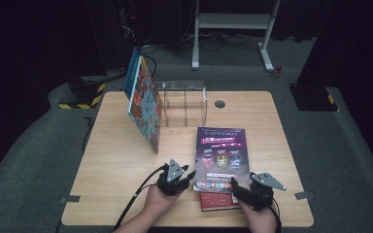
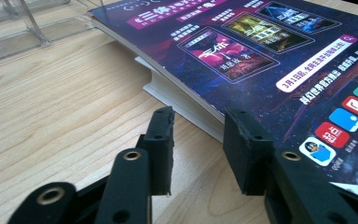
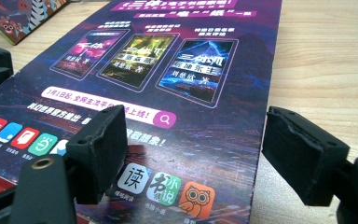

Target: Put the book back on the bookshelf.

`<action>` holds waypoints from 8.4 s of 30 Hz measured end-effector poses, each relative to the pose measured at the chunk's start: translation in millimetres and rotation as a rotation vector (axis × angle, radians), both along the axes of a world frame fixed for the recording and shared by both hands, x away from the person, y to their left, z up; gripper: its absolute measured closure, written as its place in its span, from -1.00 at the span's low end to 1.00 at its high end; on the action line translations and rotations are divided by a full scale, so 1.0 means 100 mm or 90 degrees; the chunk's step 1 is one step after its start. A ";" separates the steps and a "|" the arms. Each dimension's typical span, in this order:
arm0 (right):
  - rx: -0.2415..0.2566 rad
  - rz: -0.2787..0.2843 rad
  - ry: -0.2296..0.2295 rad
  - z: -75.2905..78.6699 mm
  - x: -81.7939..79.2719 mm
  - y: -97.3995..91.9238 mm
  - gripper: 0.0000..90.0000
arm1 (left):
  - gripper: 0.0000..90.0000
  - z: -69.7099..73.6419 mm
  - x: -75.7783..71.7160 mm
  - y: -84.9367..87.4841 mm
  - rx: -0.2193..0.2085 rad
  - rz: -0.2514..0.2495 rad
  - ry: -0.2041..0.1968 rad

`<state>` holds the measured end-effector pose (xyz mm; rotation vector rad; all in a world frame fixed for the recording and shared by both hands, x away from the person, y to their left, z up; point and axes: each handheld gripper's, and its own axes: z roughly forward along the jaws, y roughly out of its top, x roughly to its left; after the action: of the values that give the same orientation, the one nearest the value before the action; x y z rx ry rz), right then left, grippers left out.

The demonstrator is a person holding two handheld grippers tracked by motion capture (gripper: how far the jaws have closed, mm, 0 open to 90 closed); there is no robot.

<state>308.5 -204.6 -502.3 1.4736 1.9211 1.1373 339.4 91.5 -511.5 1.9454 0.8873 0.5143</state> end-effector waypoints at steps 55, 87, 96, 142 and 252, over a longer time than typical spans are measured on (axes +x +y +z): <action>-0.001 0.073 0.034 0.02 -0.02 0.12 -0.60 | -0.38 -0.05 -0.02 0.01 -0.125 -0.023 0.106; 0.016 0.080 0.037 0.04 0.10 0.08 -0.35 | -0.48 -0.08 0.17 -0.01 -0.160 -0.051 0.180; -0.069 0.106 -0.030 0.11 -0.03 0.20 0.03 | 0.02 0.03 -0.01 -0.06 -0.083 -0.045 0.050; 0.092 0.107 0.071 0.09 0.31 0.02 -0.24 | 0.68 0.00 -0.28 0.19 -0.072 -0.080 -0.042; 0.071 0.269 -0.260 0.83 -0.33 0.76 0.82 | 0.26 -0.07 0.06 0.51 -0.044 0.074 -0.011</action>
<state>275.5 -128.7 -419.1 0.8086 1.9380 1.6084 345.5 142.9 -518.0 1.8317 0.9990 0.5591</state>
